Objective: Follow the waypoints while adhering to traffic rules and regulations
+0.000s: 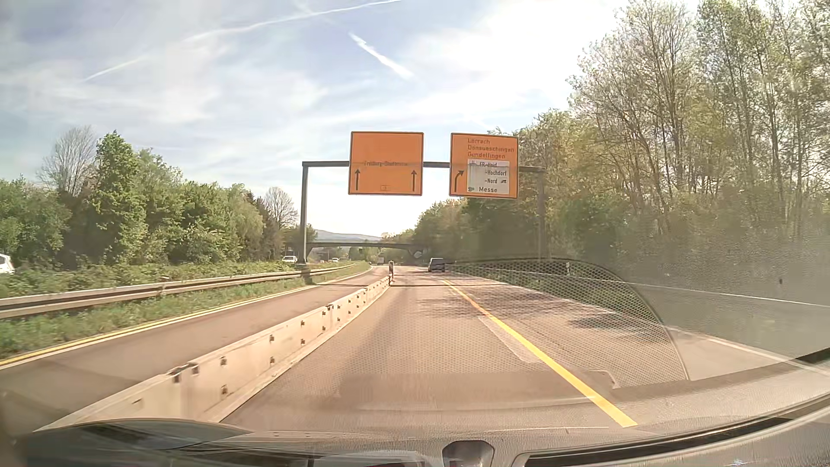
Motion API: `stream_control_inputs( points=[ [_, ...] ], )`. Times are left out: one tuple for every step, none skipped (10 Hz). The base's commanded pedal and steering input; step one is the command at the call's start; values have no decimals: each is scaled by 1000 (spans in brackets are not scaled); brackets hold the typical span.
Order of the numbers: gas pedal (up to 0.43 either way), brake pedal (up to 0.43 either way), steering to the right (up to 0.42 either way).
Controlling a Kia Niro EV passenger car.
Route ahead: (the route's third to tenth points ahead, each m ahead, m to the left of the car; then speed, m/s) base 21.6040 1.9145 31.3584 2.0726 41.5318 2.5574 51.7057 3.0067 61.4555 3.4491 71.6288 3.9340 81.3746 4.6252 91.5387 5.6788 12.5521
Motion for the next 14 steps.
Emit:
stream_control_inputs(
  points=[
    [110,0,-4],
    [110,0,-4],
    [110,0,-4],
    [110,0,-4],
    [110,0,-4],
    [110,0,-4],
    [110,0,-4],
    [118,0,-4],
    [130,0,-4],
    [130,0,-4],
    [150,0,-4],
    [150,0,-4],
    [157,0,-4],
    [169,0,-4]
  ],
)
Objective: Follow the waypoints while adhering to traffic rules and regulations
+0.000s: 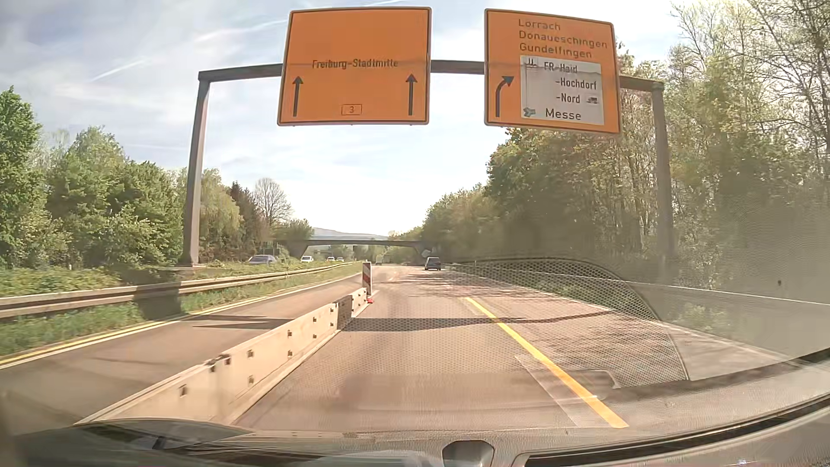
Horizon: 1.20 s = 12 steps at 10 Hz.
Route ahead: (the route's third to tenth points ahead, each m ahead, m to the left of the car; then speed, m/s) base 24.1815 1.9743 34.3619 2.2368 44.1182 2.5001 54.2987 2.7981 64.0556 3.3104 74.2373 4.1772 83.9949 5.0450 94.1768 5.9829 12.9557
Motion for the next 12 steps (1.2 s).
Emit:
stream_control_inputs(
  points=[
    [169,0,-4],
    [169,0,-4],
    [177,0,-4],
    [177,0,-4],
    [177,0,-4],
    [197,0,-4],
    [209,0,-4],
    [220,0,-4],
    [220,0,-4],
    [228,0,-4],
    [228,0,-4],
    [228,0,-4]
  ],
)
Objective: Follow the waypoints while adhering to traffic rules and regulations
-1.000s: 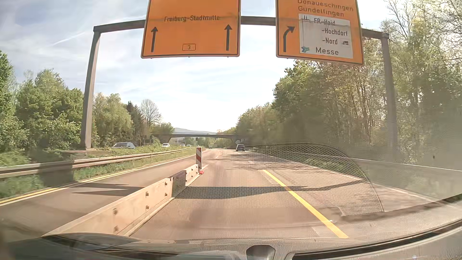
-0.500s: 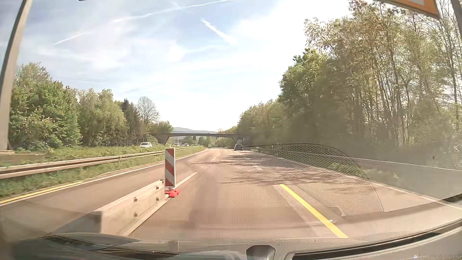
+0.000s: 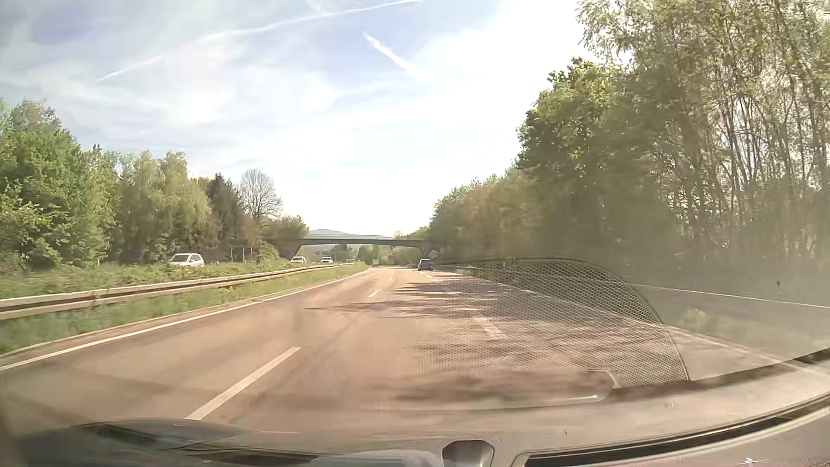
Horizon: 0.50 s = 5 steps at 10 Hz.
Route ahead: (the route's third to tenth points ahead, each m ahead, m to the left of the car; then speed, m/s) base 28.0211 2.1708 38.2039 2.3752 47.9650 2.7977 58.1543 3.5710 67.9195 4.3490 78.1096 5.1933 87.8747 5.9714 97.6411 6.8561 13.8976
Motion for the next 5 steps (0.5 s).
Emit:
stream_control_inputs(
  points=[
    [228,0,-4],
    [228,0,-4],
    [228,0,-4],
    [228,0,-4],
    [228,0,-4]
  ],
)
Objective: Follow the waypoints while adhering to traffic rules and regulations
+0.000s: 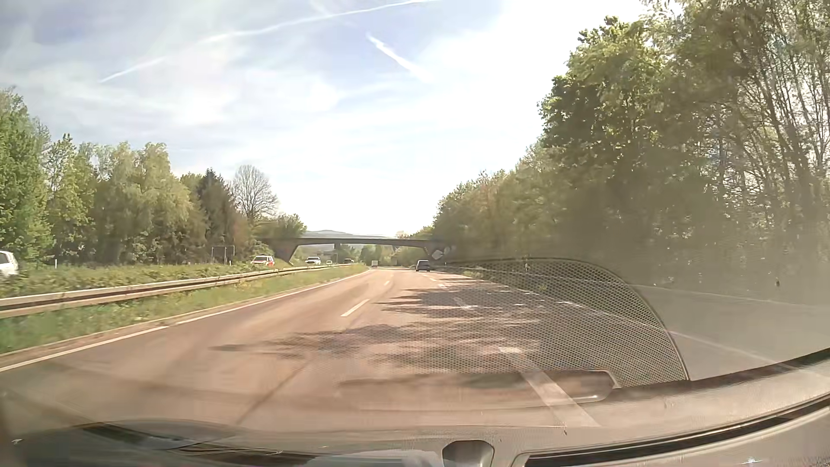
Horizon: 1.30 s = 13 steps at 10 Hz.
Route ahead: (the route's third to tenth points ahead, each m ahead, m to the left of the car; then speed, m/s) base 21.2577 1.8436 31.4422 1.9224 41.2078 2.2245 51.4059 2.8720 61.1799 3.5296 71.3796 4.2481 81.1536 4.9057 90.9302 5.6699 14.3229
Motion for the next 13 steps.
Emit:
stream_control_inputs(
  points=[
    [228,0,-4],
    [228,0,-4],
    [228,0,-4],
    [228,0,-6],
    [228,0,-8],
    [228,0,-9],
    [228,0,-9],
    [228,0,-9],
    [228,0,-9],
    [228,0,-9],
    [228,0,-9],
    [228,0,-9],
    [228,0,-9]
  ],
)
